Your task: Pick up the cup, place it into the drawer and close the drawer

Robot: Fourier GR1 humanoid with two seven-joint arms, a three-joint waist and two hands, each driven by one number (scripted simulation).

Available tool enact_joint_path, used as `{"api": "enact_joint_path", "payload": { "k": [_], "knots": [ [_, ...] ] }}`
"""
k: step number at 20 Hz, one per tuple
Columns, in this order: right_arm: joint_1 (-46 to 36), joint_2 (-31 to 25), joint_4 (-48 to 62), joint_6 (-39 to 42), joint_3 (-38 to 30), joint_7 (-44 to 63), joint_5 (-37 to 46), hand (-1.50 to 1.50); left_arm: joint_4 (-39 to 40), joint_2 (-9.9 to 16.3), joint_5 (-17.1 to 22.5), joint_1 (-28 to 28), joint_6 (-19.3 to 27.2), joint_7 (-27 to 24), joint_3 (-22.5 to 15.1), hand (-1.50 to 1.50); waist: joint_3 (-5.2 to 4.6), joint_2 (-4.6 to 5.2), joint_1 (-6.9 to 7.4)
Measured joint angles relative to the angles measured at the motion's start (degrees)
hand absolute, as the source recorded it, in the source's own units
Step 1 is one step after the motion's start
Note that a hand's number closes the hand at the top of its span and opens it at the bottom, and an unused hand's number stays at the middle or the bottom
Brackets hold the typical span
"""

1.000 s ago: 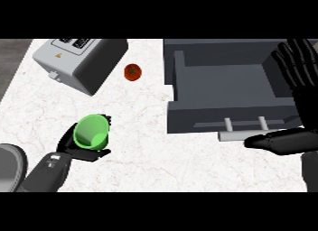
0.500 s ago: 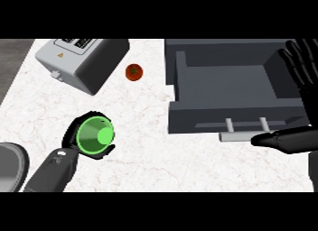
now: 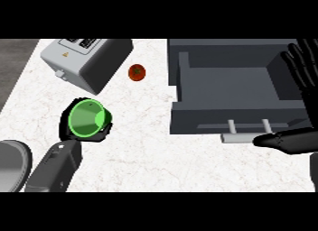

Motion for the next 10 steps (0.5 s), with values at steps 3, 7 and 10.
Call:
{"api": "enact_joint_path", "payload": {
  "k": [3,7,10],
  "knots": [
    [0.9,-0.2,-0.5,0.3,0.2,0.1,0.3,-1.5,-2.9,-1.2,-0.1,-1.9,1.0,1.6,-0.9,1.5,0.07,-0.2,0.26],
    [1.8,0.8,0.0,-0.4,1.0,-1.7,2.3,-1.5,-8.9,-3.6,-0.1,-5.5,2.9,5.7,-2.7,1.5,0.13,-0.47,0.8],
    [1.7,0.8,-0.8,-0.8,0.9,-0.7,2.3,-1.5,-13.4,-5.4,-0.1,-8.3,4.0,9.8,-4.5,1.5,0.15,-0.58,0.86]
  ]
}}
